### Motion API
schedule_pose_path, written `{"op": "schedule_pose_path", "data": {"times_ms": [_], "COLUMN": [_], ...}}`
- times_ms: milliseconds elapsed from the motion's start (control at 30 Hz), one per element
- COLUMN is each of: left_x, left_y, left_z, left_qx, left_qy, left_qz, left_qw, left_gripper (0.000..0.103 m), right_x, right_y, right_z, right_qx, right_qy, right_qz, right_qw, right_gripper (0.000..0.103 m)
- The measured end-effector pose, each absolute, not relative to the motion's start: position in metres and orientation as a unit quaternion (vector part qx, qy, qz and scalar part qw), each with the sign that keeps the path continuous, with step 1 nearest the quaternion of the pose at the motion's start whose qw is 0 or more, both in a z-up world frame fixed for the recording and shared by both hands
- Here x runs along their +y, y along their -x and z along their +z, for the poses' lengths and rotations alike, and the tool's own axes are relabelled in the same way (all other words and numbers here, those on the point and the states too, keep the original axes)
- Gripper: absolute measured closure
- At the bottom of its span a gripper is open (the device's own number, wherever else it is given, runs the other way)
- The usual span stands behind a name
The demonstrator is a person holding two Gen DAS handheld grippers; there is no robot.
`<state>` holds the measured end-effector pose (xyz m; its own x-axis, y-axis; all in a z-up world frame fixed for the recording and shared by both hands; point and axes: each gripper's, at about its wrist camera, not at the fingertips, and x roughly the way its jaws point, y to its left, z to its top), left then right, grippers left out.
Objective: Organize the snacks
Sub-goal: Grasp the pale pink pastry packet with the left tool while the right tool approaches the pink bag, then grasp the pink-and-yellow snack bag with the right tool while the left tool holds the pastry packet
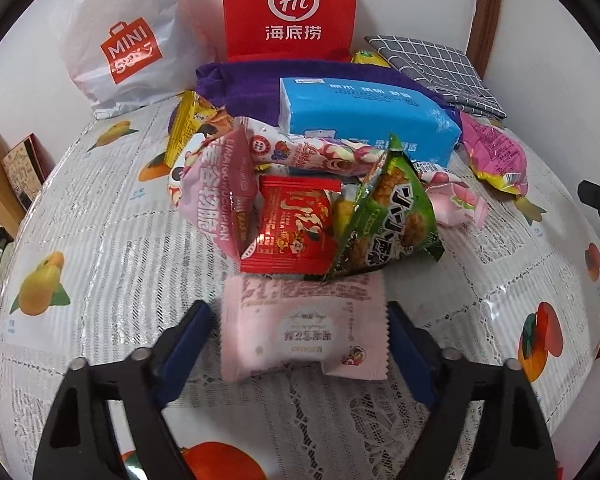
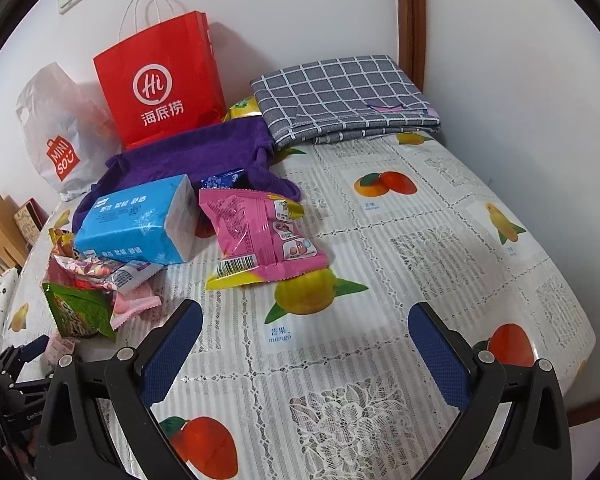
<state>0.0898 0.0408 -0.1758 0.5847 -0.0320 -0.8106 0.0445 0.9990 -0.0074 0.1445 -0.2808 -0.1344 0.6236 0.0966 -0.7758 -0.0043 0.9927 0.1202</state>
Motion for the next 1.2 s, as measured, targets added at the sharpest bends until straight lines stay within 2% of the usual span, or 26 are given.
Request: {"op": "schedule_pose_path", "data": {"times_ms": [100,267,367,1000,1067,1200], "left_x": [0.044,0.056,0.059,0.083,0.085,0.094], "left_y": [-0.089,-0.087,-0.084,-0.083,-0.085,-0.090], "left_z": [-0.173,-0.168,-0.167,-0.151,-0.149,-0.147], "left_qx": [0.453,0.453,0.454,0.446,0.445,0.446], "left_qy": [-0.001,0.034,0.039,0.065,0.064,0.077], "left_qz": [-0.026,-0.041,-0.042,-0.027,-0.023,-0.018], "left_qw": [0.891,0.890,0.889,0.892,0.893,0.891], "left_gripper": [0.030,0.046,0.049,0.052,0.052,0.052], "right_x": [-0.277,-0.268,-0.264,-0.260,-0.258,-0.252], "right_y": [-0.149,-0.154,-0.157,-0.192,-0.203,-0.222], "right_z": [-0.135,-0.134,-0.135,-0.130,-0.135,-0.144], "right_qx": [0.436,0.436,0.441,0.438,0.445,0.455], "right_qy": [-0.051,-0.040,-0.037,-0.038,-0.045,-0.057], "right_qz": [0.030,0.034,0.033,0.046,0.052,0.066], "right_qw": [0.898,0.898,0.896,0.897,0.893,0.886], "right_gripper": [0.001,0.001,0.001,0.004,0.010,0.015]}}
